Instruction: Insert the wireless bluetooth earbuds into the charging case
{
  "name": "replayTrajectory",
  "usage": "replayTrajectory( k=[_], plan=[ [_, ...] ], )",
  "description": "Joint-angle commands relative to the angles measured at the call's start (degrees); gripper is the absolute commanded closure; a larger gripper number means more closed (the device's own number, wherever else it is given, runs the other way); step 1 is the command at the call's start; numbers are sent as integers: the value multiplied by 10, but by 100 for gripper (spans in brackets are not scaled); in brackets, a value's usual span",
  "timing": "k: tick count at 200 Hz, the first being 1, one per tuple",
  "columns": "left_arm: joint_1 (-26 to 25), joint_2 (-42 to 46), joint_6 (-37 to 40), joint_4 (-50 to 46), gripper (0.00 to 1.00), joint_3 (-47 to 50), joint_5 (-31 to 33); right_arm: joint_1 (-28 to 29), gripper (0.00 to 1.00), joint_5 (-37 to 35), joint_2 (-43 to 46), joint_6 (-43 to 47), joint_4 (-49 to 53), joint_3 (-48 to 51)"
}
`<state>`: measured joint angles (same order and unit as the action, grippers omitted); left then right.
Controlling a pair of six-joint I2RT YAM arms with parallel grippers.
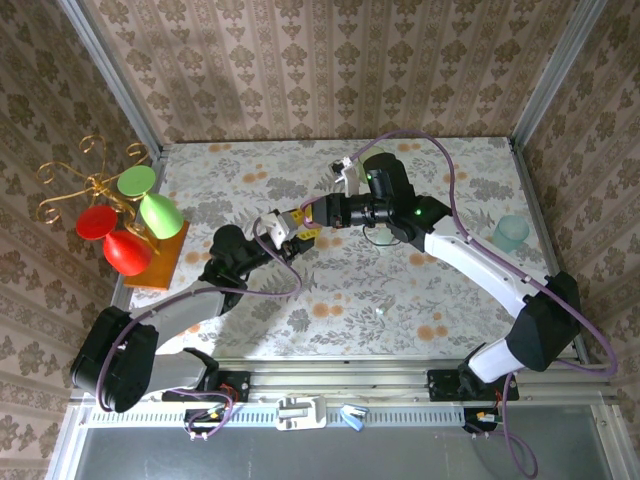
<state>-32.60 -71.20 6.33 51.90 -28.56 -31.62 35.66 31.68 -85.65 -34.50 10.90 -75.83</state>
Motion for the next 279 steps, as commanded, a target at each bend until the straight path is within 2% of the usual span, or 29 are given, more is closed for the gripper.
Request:
replayTrajectory(
  k=[1,54,97,131,172,214,240,279],
  plan=[
    [-3,14,14,15,75,-1,0,3,81,-22,-5,14,20,-15],
    [-3,16,14,4,76,-5,26,5,81,-22,0,18,23,-6],
    [-3,15,12,4,76,-8,17,9,80,-20,-9,14,24,-5],
    [-3,17,13,5,76,-6,18,12,70,-29,-9,15,31,-12],
    [-3,17,13,7,76,-2,18,12,64,-69,12,37,64,-20],
    [-3,14,13,13,76,-1,16,11,50,-96,38,55,71,-18],
    [-3,11,13,12,76,-2,10,11,47,-102,54,65,73,-15],
    [-3,5,14,12,76,-3,-16,10,46,-146,93,79,73,-12]
  ],
)
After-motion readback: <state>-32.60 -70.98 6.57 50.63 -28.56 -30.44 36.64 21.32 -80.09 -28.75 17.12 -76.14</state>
